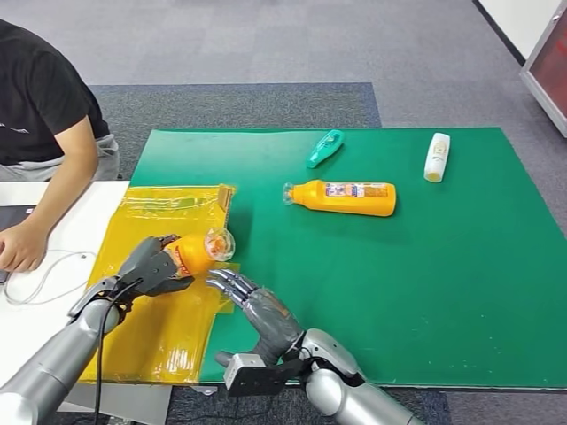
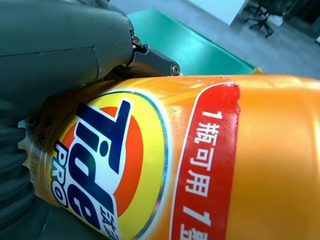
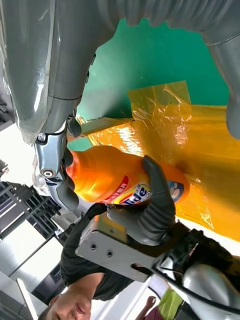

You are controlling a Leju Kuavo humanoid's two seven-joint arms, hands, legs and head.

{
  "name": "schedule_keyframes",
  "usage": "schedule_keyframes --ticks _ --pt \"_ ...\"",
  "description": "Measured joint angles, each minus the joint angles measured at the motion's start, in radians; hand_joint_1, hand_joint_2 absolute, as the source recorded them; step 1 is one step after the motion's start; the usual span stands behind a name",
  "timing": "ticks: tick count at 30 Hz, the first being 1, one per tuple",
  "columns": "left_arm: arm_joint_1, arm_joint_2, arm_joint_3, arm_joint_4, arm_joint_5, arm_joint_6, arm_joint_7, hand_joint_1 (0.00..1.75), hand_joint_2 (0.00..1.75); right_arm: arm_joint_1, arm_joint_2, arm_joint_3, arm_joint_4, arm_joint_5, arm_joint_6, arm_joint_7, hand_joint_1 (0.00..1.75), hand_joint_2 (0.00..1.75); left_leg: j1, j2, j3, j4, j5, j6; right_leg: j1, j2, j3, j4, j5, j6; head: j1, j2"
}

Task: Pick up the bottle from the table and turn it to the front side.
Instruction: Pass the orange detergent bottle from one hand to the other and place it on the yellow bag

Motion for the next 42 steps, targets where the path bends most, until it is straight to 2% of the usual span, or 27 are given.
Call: schedule_keyframes --ticks 5,25,27,30,32,36,40,42 --pt "-0.025 0.003 0.009 0.024 0.039 -0.052 0.005 1.75 1.75 -0.01 0.002 0.008 0.003 -0.003 -0.001 -0.005 0.0 1.75 -0.002 -0.002 0.005 0.0 -0.004 0.001 -0.002 -0.002 0.006 0.0 -0.005 0.001 0.0 0.0" --pt "-0.073 0.027 -0.067 0.08 0.009 -0.064 -0.043 1.74 1.75 -0.041 0.008 0.033 0.011 -0.017 -0.002 -0.012 0.0 1.75 -0.003 -0.007 0.009 0.0 -0.006 0.003 -0.003 -0.007 0.01 0.0 -0.009 0.002 0.0 0.0" --pt "-0.073 0.028 -0.072 0.082 0.007 -0.062 -0.05 1.64 1.75 -0.042 0.009 0.035 0.011 -0.018 -0.002 -0.013 0.0 1.75 -0.003 -0.007 0.009 0.0 -0.006 0.003 -0.003 -0.008 0.01 0.0 -0.01 0.002 0.0 0.0" --pt "-0.073 0.03 -0.078 0.083 0.0 -0.055 -0.06 1.2 1.75 -0.043 0.009 0.037 0.011 -0.021 -0.001 -0.014 0.0 1.75 -0.003 -0.007 0.009 0.0 -0.006 0.002 -0.003 -0.008 0.01 0.0 -0.01 0.002 0.0 0.0" --pt "-0.073 0.032 -0.086 0.083 -0.008 -0.05 -0.064 1.02 1.75 -0.043 0.009 0.037 0.012 -0.021 0.001 -0.014 0.0 1.75 -0.003 -0.007 0.009 0.0 -0.006 0.003 -0.003 -0.008 0.011 0.0 -0.01 0.002 0.0 0.0" --pt "-0.073 0.035 -0.096 0.083 -0.016 -0.045 -0.071 0.81 1.75 -0.044 0.009 0.038 0.012 -0.021 0.003 -0.014 0.0 1.75 -0.003 -0.007 0.01 0.0 -0.007 0.002 -0.003 -0.007 0.011 0.0 -0.01 0.002 0.0 0.0" --pt "-0.072 0.036 -0.1 0.083 -0.02 -0.039 -0.073 0.79 1.75 -0.047 0.01 0.039 0.013 -0.021 0.005 -0.014 0.0 1.75 -0.003 -0.007 0.01 -0.001 -0.008 0.002 -0.003 -0.007 0.011 0.0 -0.011 0.001 0.0 0.0" --pt "-0.072 0.036 -0.1 0.083 -0.021 -0.038 -0.073 0.63 1.75 -0.048 0.01 0.039 0.013 -0.021 0.005 -0.014 0.0 1.75 -0.003 -0.007 0.01 -0.001 -0.008 0.001 -0.003 -0.007 0.011 0.0 -0.011 0.001 0.0 0.0"
